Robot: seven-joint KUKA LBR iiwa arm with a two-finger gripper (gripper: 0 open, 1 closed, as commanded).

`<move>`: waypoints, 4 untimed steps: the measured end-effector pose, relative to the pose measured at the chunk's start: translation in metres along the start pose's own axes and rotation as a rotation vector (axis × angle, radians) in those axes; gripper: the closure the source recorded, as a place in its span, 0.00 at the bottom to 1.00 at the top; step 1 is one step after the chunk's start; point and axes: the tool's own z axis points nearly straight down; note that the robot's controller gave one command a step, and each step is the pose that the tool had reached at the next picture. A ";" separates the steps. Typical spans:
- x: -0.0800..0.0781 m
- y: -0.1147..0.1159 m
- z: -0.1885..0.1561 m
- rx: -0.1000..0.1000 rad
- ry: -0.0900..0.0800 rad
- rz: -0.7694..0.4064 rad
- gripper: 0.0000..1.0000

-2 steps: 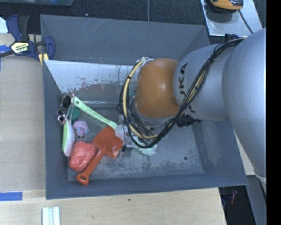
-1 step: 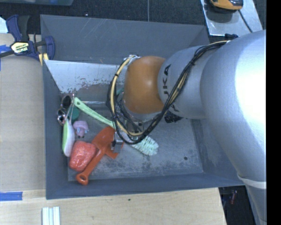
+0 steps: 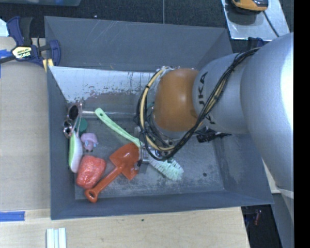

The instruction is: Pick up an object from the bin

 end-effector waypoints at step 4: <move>-0.006 0.003 -0.006 0.002 -0.009 -0.001 1.00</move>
Offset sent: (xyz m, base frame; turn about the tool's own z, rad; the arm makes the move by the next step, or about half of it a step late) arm 0.0043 0.0034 -0.0002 -0.0031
